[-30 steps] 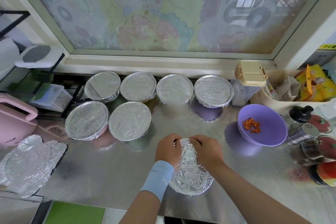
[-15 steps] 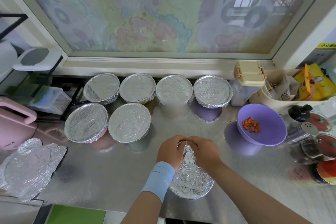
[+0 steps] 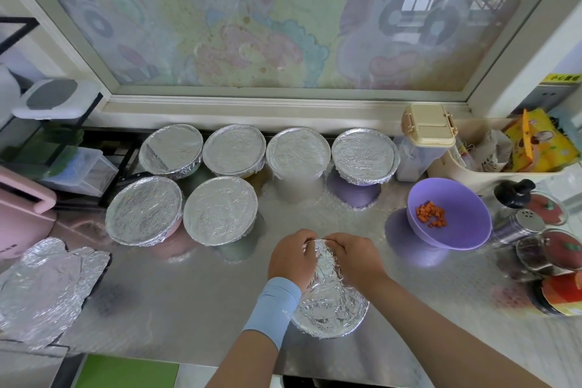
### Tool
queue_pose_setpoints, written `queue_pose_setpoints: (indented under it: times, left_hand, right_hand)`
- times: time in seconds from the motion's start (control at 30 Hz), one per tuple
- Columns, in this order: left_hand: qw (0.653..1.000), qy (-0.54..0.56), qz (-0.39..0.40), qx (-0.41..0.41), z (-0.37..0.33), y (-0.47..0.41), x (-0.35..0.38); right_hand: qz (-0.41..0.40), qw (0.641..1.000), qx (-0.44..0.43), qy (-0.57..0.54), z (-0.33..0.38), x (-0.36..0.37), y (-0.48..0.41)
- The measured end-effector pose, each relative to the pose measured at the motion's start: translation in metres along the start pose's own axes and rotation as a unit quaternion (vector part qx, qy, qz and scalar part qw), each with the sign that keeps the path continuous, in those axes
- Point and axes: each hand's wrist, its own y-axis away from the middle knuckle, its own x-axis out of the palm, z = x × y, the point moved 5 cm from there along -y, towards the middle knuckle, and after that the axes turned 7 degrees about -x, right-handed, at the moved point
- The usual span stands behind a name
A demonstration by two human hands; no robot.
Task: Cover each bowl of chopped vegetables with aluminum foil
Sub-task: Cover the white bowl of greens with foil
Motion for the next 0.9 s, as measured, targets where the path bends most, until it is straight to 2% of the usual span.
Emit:
queue_pose_setpoints:
  times: [0.13,0.37,0.5,0.57,0.77,0.9]
  left_hand:
    - [1.0,-0.015,0.008,0.0,-0.001,-0.003,0.003]
    - [0.998,-0.002,-0.053,-0.024,0.011,0.003,-0.002]
    - [0.999,-0.006,-0.039,0.006,0.007,0.007,-0.001]
    - [0.999,-0.006,-0.039,-0.006,0.009,0.007,-0.002]
    - [0.994,-0.001,-0.092,-0.052,0.013,0.013,-0.006]
    - [0.995,-0.012,-0.088,-0.049,0.014,0.016,-0.006]
  right_hand:
    - [0.007,1.0,-0.01,0.012,0.004,0.001,0.003]
    - [-0.012,1.0,-0.014,-0.008,0.002,0.0,0.004]
    - [-0.008,1.0,-0.03,-0.003,0.005,-0.001,-0.001]
    - [0.008,0.999,-0.036,-0.004,0.007,0.0,-0.003]
    - [-0.005,1.0,0.006,-0.017,-0.005,0.002,0.0]
    - [-0.003,1.0,0.004,-0.008,-0.007,0.003,-0.001]
